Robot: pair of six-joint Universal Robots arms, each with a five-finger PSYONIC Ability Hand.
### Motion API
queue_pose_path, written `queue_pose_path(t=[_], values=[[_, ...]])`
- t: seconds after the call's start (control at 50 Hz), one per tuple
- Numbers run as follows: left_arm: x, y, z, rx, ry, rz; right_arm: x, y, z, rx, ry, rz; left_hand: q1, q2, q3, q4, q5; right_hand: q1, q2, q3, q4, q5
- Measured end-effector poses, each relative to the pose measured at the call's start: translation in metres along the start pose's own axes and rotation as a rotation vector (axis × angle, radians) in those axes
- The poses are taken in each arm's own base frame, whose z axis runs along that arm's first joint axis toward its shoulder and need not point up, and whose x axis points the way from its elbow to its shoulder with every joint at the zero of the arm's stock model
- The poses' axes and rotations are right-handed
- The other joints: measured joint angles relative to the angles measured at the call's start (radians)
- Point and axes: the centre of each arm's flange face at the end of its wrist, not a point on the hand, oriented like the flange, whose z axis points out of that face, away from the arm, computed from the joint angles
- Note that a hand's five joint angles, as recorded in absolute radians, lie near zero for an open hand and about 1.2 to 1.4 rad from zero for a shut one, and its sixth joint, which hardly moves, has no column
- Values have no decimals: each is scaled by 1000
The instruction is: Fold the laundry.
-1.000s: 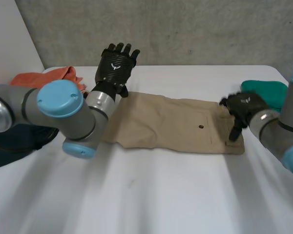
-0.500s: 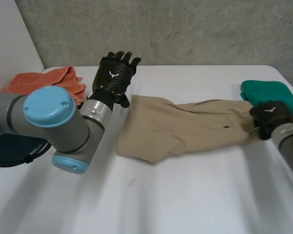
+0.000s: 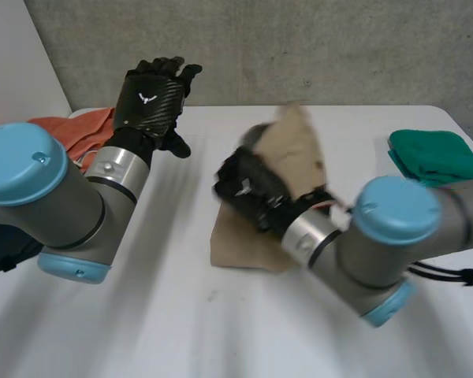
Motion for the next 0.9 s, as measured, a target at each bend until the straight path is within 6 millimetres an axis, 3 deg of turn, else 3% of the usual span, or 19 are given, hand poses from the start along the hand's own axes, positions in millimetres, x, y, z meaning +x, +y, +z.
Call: queue_pose_path(t=[0.06,0.1,0.14,0.16,0.2,0.28,0.32,0.4,0.44,0.52,0.68,0.8,0.9], values=[[-2,0,-1,-2,-4,-3,-18,-5,4,5,-53,42,0,0,0,0,0,-6,-8,-8,-10,-2],[-3,0,-1,-2,-6,-6,-26,-7,6,-13,-77,97,0,0,0,0,0,-361,-402,-401,-404,-390],[-4,0,0,1,-8,-8,-27,-7,6,-22,-79,121,0,0,0,0,0,-500,-545,-541,-543,-512],[-4,0,0,3,-9,-9,-26,-7,6,-40,-73,168,0,0,0,0,0,-726,-761,-753,-754,-750],[-5,-3,2,14,-12,-10,-19,-7,5,-69,-43,258,0,0,0,0,0,-877,-940,-954,-947,-925],[-7,-10,8,44,-19,-14,8,-12,1,-98,52,439,0,0,0,0,0,-884,-960,-986,-984,-946],[-8,-18,14,71,-19,-29,39,-12,-6,-107,148,594,0,0,0,0,0,-884,-960,-986,-984,-946],[-4,-24,21,85,-4,-73,74,0,-21,-138,261,778,0,0,0,0,1,-884,-960,-986,-984,-946],[6,-22,24,57,25,-113,93,13,-32,-184,319,872,0,0,0,0,1,-884,-960,-986,-984,-946],[31,-7,21,-41,92,-162,106,30,-43,-265,354,945,0,0,0,0,0,-884,-960,-986,-984,-946],[78,50,3,-332,194,-177,88,69,-38,-458,287,1016,0,0,0,0,0,-884,-961,-986,-984,-946],[84,89,-5,-484,159,-123,60,95,-30,-560,208,1015,0,0,0,0,0,-884,-961,-986,-984,-946],[81,107,-10,-574,144,-41,46,109,-27,-602,171,957,0,0,0,0,1,-884,-961,-986,-984,-946]])
